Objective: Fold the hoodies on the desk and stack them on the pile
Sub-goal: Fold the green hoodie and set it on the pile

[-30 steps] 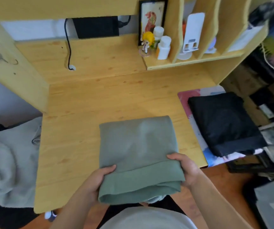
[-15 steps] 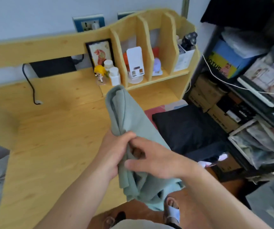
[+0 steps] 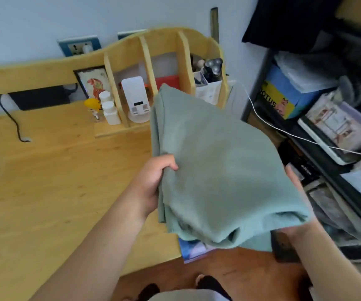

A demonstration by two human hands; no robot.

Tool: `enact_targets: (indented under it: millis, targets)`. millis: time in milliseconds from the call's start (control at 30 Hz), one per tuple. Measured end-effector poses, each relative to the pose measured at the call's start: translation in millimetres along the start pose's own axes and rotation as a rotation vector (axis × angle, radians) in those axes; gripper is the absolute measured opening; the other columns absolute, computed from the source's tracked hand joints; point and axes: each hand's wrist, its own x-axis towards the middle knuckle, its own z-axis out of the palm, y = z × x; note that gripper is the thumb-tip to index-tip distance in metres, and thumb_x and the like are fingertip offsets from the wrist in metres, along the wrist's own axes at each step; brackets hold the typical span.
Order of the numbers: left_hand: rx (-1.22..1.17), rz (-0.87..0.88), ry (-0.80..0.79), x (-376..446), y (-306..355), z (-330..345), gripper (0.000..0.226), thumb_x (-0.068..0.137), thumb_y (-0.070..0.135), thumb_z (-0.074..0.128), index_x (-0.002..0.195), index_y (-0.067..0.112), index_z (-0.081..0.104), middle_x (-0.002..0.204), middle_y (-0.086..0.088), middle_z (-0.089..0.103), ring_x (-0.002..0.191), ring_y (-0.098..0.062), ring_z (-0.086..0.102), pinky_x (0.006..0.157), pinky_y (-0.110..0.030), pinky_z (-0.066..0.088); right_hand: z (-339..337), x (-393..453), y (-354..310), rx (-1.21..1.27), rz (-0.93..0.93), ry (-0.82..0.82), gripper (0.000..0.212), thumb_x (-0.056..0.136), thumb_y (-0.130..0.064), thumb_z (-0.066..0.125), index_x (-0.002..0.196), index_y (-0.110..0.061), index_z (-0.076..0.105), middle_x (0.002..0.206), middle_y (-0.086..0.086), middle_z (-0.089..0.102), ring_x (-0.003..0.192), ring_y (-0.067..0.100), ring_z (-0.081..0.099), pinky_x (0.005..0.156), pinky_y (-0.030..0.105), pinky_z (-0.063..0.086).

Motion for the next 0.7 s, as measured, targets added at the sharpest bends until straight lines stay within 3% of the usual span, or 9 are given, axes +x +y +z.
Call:
enact_targets:
  millis: [100,233,333,400,467,533,633,700]
  targets:
    - [-0.002,-0.102,0.211,44.6,-61.1,-7.9,0.033,0.082,-0.002,0.044,0.098,0.007,0.07,0.083,-0.012,0.074,0.067,-0.026,0.071,0.066,-0.034,0.058,-30.8,46.3,-20.8,-0.208,0.143,0.037,0.044,0.096,-0.054,0.052,0.113,-0.021,0.077,0.099,0.012,0.076,0.081,0.028,0.075,0.062,0.04,0.061]
    - [0.174,-0.236,0.454,103.2,-160.5,-39.4,0.034,0.083,0.003,0.054,0.114,0.002,0.068,0.097,-0.014,0.076,0.085,-0.027,0.073,0.08,-0.043,0.06,-61.5,105.9,17.6,-0.589,0.338,0.067,0.056,0.085,-0.046,0.073,0.132,-0.017,0.063,0.117,0.016,0.073,0.106,0.036,0.071,0.093,0.057,0.056]
    - [0.292,-0.198,0.546,117.6,-184.7,-47.2,0.039,0.074,0.015,0.058,0.111,0.008,0.065,0.103,-0.012,0.073,0.092,-0.026,0.069,0.074,-0.035,0.055,-72.7,129.6,44.9,-0.704,0.267,0.135,0.048,0.084,-0.026,0.081,0.128,-0.016,0.064,0.109,0.015,0.075,0.096,0.037,0.073,0.079,0.062,0.059]
    - [0.343,-0.091,0.566,116.9,-175.9,-38.6,0.027,0.084,0.005,0.054,0.11,0.012,0.061,0.104,-0.006,0.071,0.097,-0.022,0.067,0.075,-0.03,0.049,-71.8,133.7,43.5,-0.728,0.183,0.168,0.038,0.088,-0.016,0.077,0.124,-0.018,0.064,0.106,0.013,0.075,0.093,0.035,0.073,0.075,0.057,0.061]
    - [0.326,0.023,0.528,115.8,-167.9,-31.4,0.031,0.087,-0.004,0.049,0.111,0.013,0.059,0.106,-0.002,0.07,0.102,-0.019,0.066,0.079,-0.029,0.049,-73.5,137.1,35.3,-0.704,0.108,0.171,0.034,0.09,-0.012,0.074,0.122,-0.02,0.064,0.105,0.012,0.075,0.09,0.033,0.074,0.072,0.051,0.062]
    - [0.349,0.066,0.509,117.3,-167.6,-31.4,0.036,0.087,-0.006,0.049,0.116,0.013,0.057,0.11,0.001,0.068,0.108,-0.018,0.064,0.086,-0.029,0.047,-77.7,143.6,32.3,-0.713,0.061,0.182,0.035,0.09,-0.012,0.074,0.123,-0.021,0.064,0.106,0.01,0.075,0.091,0.032,0.074,0.076,0.052,0.062]
    - [0.427,-0.055,0.484,119.3,-171.5,-39.4,0.057,0.088,0.009,0.055,0.143,0.013,0.041,0.132,-0.008,0.06,0.123,-0.03,0.058,0.095,-0.032,0.045,-82.0,156.0,39.9,-0.818,0.149,0.2,0.039,0.089,-0.014,0.076,0.124,-0.025,0.063,0.114,0.011,0.073,0.098,0.035,0.072,0.079,0.059,0.06]
    - [0.68,-0.142,0.567,114.6,-171.9,-40.8,0.08,0.091,0.021,0.059,0.159,0.015,0.018,0.152,-0.018,0.036,0.135,-0.04,0.045,0.105,-0.04,0.041,-77.7,160.4,41.2,-1.002,0.217,0.239,0.049,0.088,-0.017,0.074,0.134,-0.023,0.056,0.128,0.014,0.065,0.11,0.038,0.065,0.092,0.058,0.056]
